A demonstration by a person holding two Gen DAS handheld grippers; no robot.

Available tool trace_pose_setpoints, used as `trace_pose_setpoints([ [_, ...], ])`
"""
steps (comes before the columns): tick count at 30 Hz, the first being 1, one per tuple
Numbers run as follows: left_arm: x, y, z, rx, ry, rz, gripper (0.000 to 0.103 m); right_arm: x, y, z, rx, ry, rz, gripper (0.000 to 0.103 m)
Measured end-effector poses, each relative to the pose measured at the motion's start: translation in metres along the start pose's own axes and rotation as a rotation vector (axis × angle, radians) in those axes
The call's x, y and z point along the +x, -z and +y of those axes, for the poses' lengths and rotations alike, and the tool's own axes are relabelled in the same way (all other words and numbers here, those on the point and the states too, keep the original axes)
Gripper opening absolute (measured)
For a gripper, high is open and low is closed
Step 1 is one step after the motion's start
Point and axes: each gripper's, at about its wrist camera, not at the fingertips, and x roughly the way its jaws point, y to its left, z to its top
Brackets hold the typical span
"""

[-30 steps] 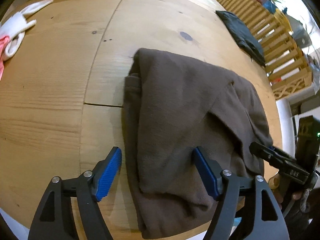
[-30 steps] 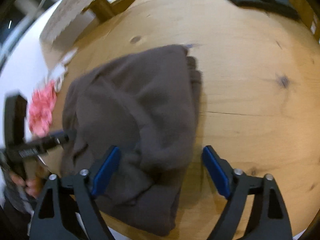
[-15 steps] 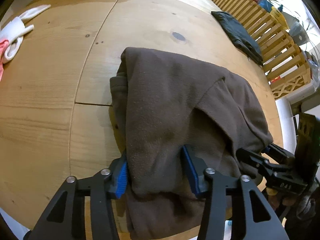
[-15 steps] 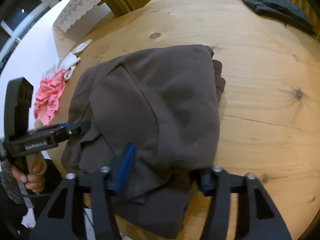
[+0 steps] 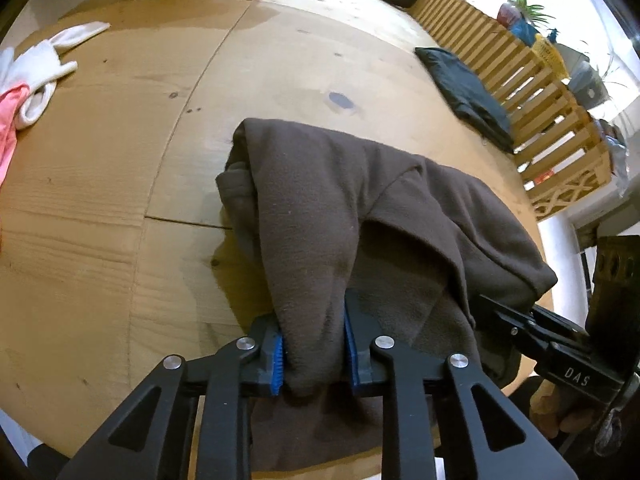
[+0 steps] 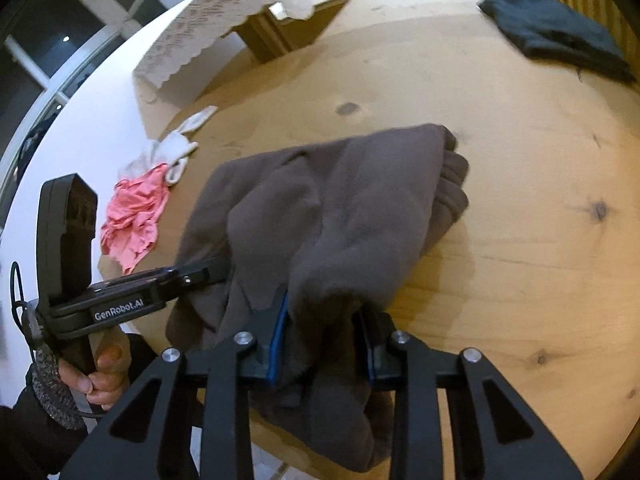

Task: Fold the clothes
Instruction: 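Grasp the brown bundle edge with the left gripper while the right gripper grasps beside it, then lift the brown bundle with both grippers and carry it onto the dark garment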

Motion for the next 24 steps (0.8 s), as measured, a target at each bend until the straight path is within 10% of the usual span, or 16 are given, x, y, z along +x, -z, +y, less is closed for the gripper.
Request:
trace_pose_setpoints([
  [15, -0.004, -0.012, -0.031, 0.013, 0.096, 0.001, 0.02, -0.018, -0.014, -0.004, -0.032, 0.045, -0.026, 0.027],
  [24, -0.024, -0.074, -0.109, 0.136, 0.166, -0.083, 0.02, -0.074, -0.087, -0.025, -0.065, 0.115, -0.177, 0.027],
])
